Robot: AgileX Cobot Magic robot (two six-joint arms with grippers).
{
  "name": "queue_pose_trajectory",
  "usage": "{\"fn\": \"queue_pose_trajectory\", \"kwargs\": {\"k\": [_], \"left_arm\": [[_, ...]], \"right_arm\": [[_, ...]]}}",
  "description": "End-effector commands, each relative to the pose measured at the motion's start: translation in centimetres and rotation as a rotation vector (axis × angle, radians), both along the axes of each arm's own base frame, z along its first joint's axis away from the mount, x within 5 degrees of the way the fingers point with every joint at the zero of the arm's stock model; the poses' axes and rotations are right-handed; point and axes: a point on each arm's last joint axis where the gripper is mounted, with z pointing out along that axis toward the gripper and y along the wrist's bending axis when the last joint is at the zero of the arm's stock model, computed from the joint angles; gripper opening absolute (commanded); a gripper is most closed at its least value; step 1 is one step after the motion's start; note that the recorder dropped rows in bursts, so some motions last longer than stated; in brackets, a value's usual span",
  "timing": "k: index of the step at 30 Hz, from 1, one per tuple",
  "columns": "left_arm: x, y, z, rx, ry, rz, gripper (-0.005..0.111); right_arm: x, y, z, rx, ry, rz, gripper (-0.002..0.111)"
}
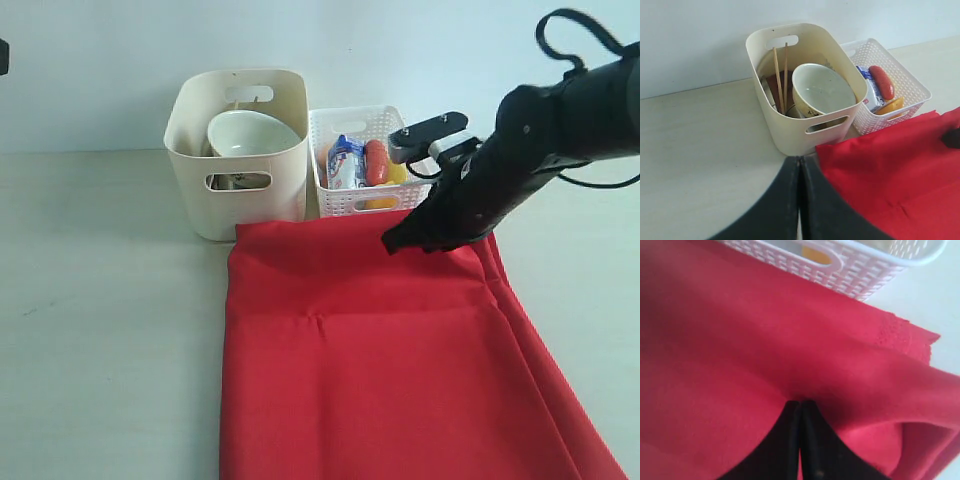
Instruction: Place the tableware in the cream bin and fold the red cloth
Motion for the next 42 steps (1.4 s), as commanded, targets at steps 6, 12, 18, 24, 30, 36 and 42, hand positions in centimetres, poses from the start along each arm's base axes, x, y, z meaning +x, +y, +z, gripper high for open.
{"fn": "queue_pose_trajectory", "kwargs": {"k": [6,12,18,24,30,36,42], "left_arm": [[-0.3,-0.2,0.0,-0.028,0.009,-0.009,0.0],[-0.2,-0.2,0.0,-0.029,0.008,-0.008,0.0],[-0.3,-0.2,0.0,-0.028,0.009,-0.009,0.0],[-0.3,-0.2,0.0,-0.025,0.01,-0.011,0.0],[-0.3,-0.2,0.0,-0.024,0.011,-0.012,0.0],[-0.2,-0.2,0.1,-0.03,-0.001,-0.009,0.0],[-0.2,-0.2,-0.1,-0.013,-0.007,-0.017,0.0]], "right_arm": [[1.4,-0.3,-4.9,0.004,0.008,-0.122,0.0],[0.8,-0.6,-5.4,-0.037,0.081,-0.116,0.0],[-0.7,-1.1,-5.5,-0.019,0.06,-0.126,0.0],[-2.9,-1.9,-4.9,-0.007,0.058,-0.143,0.0],[-4.0,-2.2,-1.4,0.02,0.002,-0.145,0.0],[-5.2,-1.8,2.1,0.046,-0.036,-0.11,0.0],[-6.5,0.5,0.4,-0.028,0.043,0.031,0.0]]}}
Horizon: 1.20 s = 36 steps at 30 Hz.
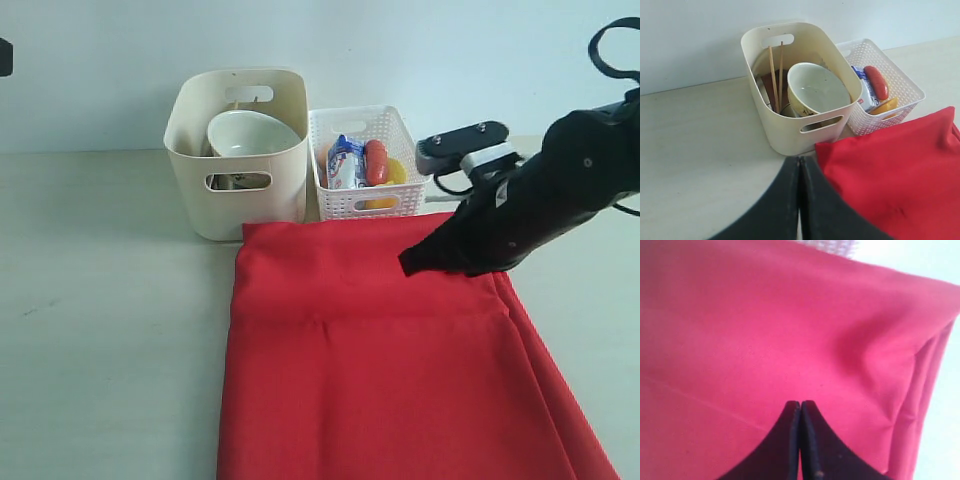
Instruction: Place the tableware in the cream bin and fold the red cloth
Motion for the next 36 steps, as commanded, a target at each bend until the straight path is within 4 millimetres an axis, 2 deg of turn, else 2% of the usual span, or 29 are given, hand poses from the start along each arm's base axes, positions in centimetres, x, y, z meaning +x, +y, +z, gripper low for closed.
{"fn": "queue_pose_trajectory", "kwargs": {"k": [1,6,12,27,34,36], "left_arm": [[-0.1,-0.1,-0.3,0.008,-0.017,-0.013,0.0],[0.0,0.0,-1.4,0.044,-0.038,-0.023,0.0],[-0.2,0.2,-1.3,0.074,-0.069,-0.026,0.0],[-0.7,0.5,-0.7,0.129,-0.119,-0.034,0.0],[-1.9,0.8,-0.2,0.12,-0.14,-0.032,0.0],[-2.5,1.0,-0.2,0.113,-0.167,-0.026,0.0]], "right_arm": [[-0.9,1.4,-1.9,-0.059,0.069,0.101,0.0],[-0.9,1.7,-4.1,-0.09,0.135,0.113,0.0],[-1.0,1.6,-5.9,-0.115,0.192,0.114,0.0],[-3.5,0.3,-7.9,-0.152,0.295,0.094,0.0],[-4.9,-0.4,-8.5,-0.187,0.387,0.075,0.0],[-5.1,-0.6,-8.1,-0.208,0.397,0.09,0.0]]}}
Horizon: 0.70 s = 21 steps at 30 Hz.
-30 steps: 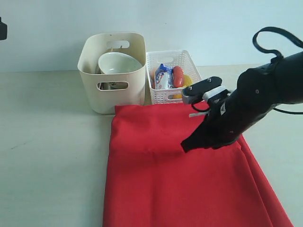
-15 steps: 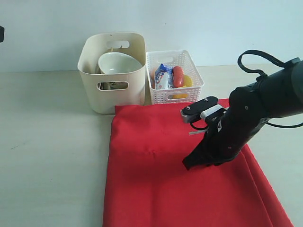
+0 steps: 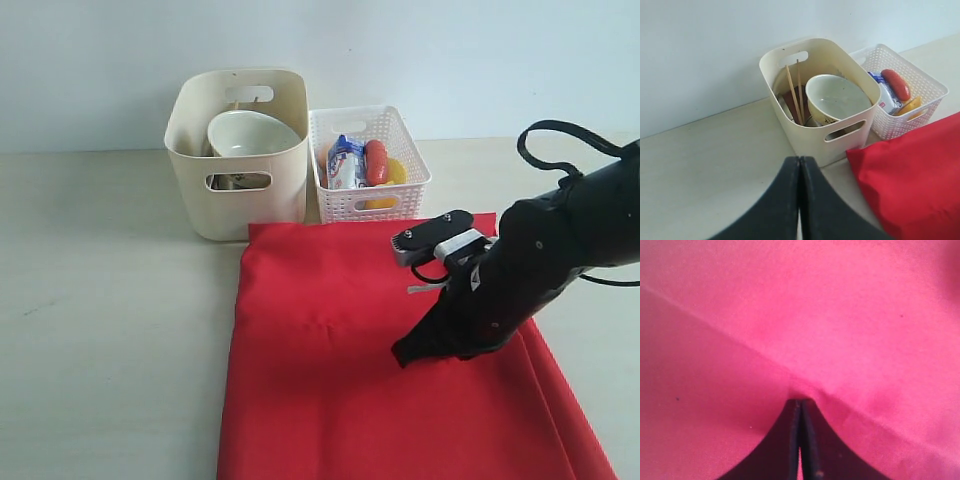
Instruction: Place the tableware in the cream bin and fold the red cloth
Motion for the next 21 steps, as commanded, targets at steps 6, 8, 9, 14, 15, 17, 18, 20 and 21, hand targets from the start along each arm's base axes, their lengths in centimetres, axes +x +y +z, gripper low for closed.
{"fn": "queue_pose_trajectory", "kwargs": {"k": [6,8,9,14,15,17,18,20,21], "left_arm": [[-4.2,1.3,-0.3,-0.025,-0.228,0.016,0.0],[-5.1,1.7,-0.8,-0.007,-0.291,0.016,0.0],[-5.7,1.9,-1.0,-0.001,-0.32,0.017,0.0],[-8.3,2.6,-2.6,-0.003,-0.361,0.018,0.0],[-8.7,2.7,-2.9,-0.003,-0.361,0.018,0.0],[-9.3,2.9,-4.2,-0.003,-0.348,0.018,0.0],[-9.6,3.0,-4.7,-0.005,-0.347,0.02,0.0],[-9.9,3.1,-4.8,-0.018,-0.353,0.023,0.0],[-10.1,3.1,-4.9,-0.019,-0.349,0.021,0.0]], "right_arm": [[-3.0,-1.6,6.5,-0.013,-0.013,0.017,0.0],[-3.8,-1.9,10.0,0.047,-0.127,0.013,0.0],[-4.5,-2.1,12.4,0.116,-0.203,-0.007,0.0],[-8.1,-3.7,18.7,0.26,-0.407,-0.023,0.0],[-8.8,-3.9,19.5,0.294,-0.429,-0.024,0.0],[-10.2,-4.0,20.9,0.362,-0.482,0.033,0.0],[-11.0,-4.2,21.5,0.402,-0.529,0.053,0.0],[-12.3,-4.7,21.9,0.455,-0.587,0.057,0.0],[-13.0,-5.0,22.1,0.479,-0.615,0.054,0.0]]}}
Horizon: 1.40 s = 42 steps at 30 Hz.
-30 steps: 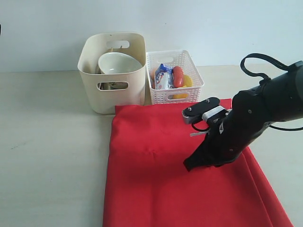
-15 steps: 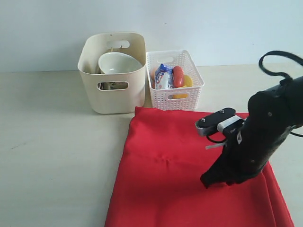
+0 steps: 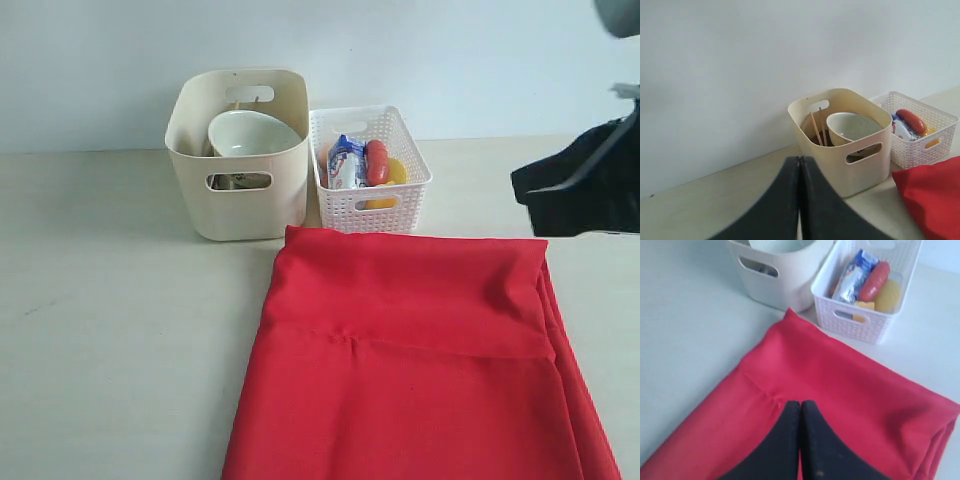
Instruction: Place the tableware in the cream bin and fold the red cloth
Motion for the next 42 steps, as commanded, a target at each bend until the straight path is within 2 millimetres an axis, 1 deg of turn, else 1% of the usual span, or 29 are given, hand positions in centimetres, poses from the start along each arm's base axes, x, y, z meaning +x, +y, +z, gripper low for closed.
{"fn": "queue_pose_trajectory", "kwargs": {"k": [1,5,9,11,15,17,20,23,27,29,31,34,38,42], "left_arm": [[-0.7,0.1,-0.5,-0.02,-0.005,-0.005,0.0],[-1.0,0.1,-0.8,-0.074,0.009,-0.005,0.0],[-1.7,0.3,-0.3,-0.152,-0.024,-0.01,0.0],[-2.1,0.3,-0.3,-0.16,-0.037,-0.01,0.0],[-2.8,0.5,-0.1,-0.231,-0.061,-0.016,0.0],[-3.6,0.7,0.3,-0.262,-0.104,-0.02,0.0],[-5.0,1.1,0.6,-0.25,-0.179,-0.024,0.0],[-6.3,1.5,0.5,-0.265,-0.233,-0.029,0.0],[-8.2,2.0,0.7,-0.286,-0.329,-0.038,0.0],[-8.7,2.2,0.5,-0.293,-0.353,-0.038,0.0],[-8.9,2.3,0.2,-0.302,-0.382,-0.033,0.0],[-8.6,2.4,-0.4,-0.318,-0.4,-0.02,0.0],[-8.3,2.5,-0.9,-0.331,-0.433,0.0,0.0],[-8.2,2.5,-1.0,-0.332,-0.436,0.003,0.0]], "right_arm": [[-2.9,-1.1,0.9,0.103,-0.131,0.021,0.0],[-5.8,-2.4,1.6,0.168,-0.23,0.026,0.0],[-8.5,-3.8,2.4,0.231,-0.337,0.027,0.0],[-9.5,-4.2,2.8,0.251,-0.373,0.031,0.0],[-10.5,-4.6,2.9,0.259,-0.381,0.043,0.0],[-10.8,-4.6,2.7,0.267,-0.36,0.056,0.0],[-11.7,-4.7,2.7,0.272,-0.354,0.093,0.0],[-13.2,-5.1,3.0,0.254,-0.377,0.139,0.0],[-15.1,-6.2,2.3,0.178,-0.398,0.161,0.0],[-15.8,-6.7,2.1,0.159,-0.43,0.157,0.0],[-16.4,-7.2,1.8,0.17,-0.483,0.144,0.0],[-16.6,-7.5,0.9,0.193,-0.536,0.124,0.0],[-16.6,-7.4,-0.5,0.193,-0.529,0.12,0.0],[-16.5,-7.4,-1.1,0.19,-0.521,0.12,0.0]]}}
